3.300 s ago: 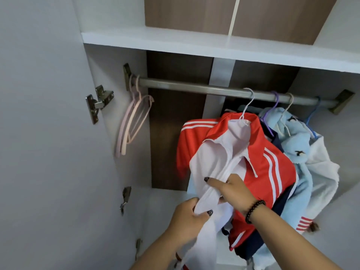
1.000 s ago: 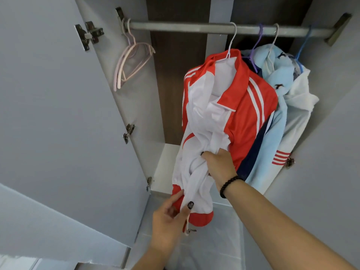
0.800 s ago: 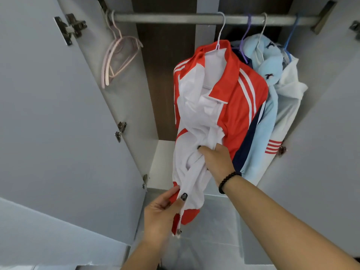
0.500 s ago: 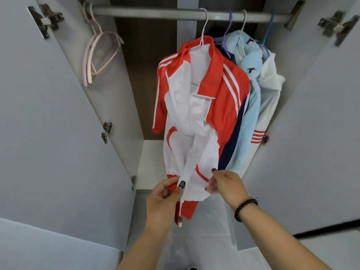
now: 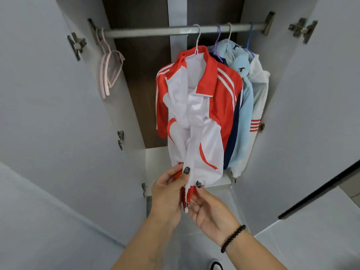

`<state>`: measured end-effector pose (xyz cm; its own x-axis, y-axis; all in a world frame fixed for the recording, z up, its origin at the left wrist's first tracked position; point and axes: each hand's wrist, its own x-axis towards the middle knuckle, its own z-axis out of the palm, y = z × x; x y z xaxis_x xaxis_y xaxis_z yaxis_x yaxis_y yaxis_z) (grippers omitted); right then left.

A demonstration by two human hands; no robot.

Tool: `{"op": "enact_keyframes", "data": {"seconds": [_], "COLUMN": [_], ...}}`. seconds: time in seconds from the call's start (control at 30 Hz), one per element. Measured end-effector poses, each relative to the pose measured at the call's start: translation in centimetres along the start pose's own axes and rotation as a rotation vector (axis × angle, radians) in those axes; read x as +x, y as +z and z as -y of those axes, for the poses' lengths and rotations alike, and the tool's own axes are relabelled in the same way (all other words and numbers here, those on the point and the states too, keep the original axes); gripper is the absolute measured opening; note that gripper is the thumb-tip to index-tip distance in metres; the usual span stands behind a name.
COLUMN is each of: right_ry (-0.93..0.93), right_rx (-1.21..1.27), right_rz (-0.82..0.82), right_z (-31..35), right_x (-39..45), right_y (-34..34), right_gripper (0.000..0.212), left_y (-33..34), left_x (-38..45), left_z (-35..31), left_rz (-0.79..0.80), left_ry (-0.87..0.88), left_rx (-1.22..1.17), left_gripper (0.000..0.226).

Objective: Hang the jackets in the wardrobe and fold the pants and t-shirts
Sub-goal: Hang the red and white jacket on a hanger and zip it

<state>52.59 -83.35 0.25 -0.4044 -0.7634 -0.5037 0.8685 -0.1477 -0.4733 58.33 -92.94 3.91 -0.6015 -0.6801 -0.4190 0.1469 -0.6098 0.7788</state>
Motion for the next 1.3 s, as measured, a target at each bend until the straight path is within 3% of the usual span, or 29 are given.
{"op": "enact_keyframes", "data": {"seconds": [0.2, 0.33, 0.47, 0.67, 0.83, 1.0, 1.3], "right_ry": [-0.057, 0.037, 0.077, -0.082, -0.095, -0.055, -0.037], "right_rx": [0.079, 0.188, 0.141, 0.182, -0.097, -0.21, -0.109], "right_rz": [-0.077, -0.056, -0.125, -0.325, -0.457, -0.485, -0.435], "right_z": [-2.0, -2.8, -1.8, 0.4, 0.0, -0.2, 1.5], "right_x": [-2.2, -3.8, -5.3, -5.7, -5.0, -4.3, -4.2], "right_y": [2.6, 2.7, 2.0, 1.0, 0.4, 0.4, 0.1], "right_gripper": [0.026, 0.016, 0.016, 0.019, 0.016, 0.012, 0.011], "left_y": [-1.7, -3.3, -4.8, -5.4, -5.4, -5.0, -3.1], "left_x": [-1.7, -1.9, -1.8, -1.6, -1.0, -1.1, -0.9], "left_z": [-1.5, -2.1, -2.2, -2.5, -2.2, -2.0, -2.6], "left_rz": [-0.005, -0.049, -0.074, -0.065, -0.066, -0.041, 0.031], "left_ry": [0.082, 0.076, 0.016, -0.138, -0.213, -0.234, -0.333], "left_rx": [0.074, 0.071, 0.131, 0.135, 0.055, -0.026, -0.145], "left_gripper": [0.025, 0.023, 0.023, 0.025, 0.014, 0.01, 0.028]}}
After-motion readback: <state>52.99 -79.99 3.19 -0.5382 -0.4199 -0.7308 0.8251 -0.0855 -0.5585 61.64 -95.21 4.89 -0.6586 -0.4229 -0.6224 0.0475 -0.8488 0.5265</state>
